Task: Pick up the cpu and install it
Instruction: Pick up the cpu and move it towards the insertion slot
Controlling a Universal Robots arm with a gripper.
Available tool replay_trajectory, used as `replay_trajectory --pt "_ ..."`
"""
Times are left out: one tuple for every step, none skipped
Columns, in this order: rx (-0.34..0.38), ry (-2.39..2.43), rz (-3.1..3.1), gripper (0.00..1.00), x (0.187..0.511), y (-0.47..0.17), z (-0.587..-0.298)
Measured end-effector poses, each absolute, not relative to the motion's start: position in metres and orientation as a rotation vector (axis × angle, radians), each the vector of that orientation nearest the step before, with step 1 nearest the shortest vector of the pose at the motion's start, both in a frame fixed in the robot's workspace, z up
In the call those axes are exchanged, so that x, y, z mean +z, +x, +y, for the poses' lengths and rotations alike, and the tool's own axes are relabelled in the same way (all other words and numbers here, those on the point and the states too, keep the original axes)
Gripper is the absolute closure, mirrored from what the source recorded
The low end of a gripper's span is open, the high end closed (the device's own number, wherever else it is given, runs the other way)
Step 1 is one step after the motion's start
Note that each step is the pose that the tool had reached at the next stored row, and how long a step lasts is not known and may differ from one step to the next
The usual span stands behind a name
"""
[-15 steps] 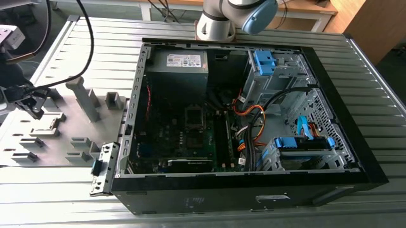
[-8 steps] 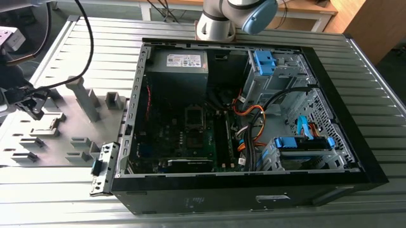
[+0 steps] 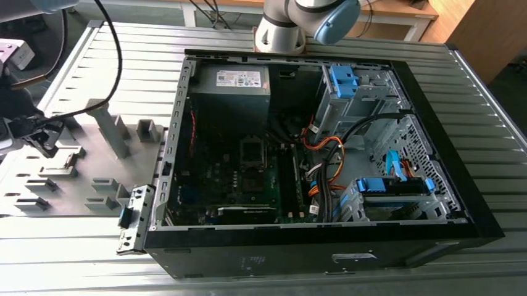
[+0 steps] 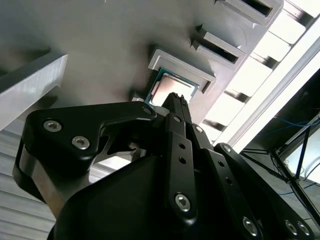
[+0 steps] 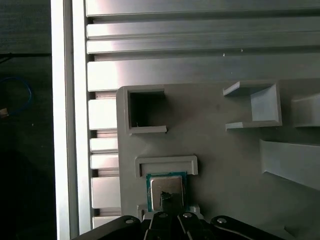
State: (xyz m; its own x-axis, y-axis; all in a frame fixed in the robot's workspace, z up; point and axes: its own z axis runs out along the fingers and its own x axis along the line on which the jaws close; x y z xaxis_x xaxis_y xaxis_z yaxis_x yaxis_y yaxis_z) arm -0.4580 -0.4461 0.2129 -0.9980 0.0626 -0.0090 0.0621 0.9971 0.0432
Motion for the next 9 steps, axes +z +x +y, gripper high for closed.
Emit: replay_trajectory --pt "0.067 0.096 3.129 0.89 0.2124 -0.4580 -0.4460" --pt "0.067 0.094 3.129 0.89 0.2119 -0.4580 -0.4459" --pt "0.067 0.091 3.129 0.89 0.2115 -0.4580 -0.4458" --pt "0.067 0.086 3.130 0.89 0.2110 -0.4581 -0.4457" --pt "0.067 0.080 3.130 0.89 0.2108 -0.4581 -0.4457" --pt "0.067 0.075 3.130 0.89 0.2106 -0.4581 -0.4457" --pt "0.067 0.073 3.130 0.89 0.2105 -0.4581 -0.4457" --pt "0.067 0.073 3.130 0.89 0.2104 -0.4581 -0.4457" --pt "0.067 0.073 3.130 0.89 0.2101 -0.4581 -0.4457"
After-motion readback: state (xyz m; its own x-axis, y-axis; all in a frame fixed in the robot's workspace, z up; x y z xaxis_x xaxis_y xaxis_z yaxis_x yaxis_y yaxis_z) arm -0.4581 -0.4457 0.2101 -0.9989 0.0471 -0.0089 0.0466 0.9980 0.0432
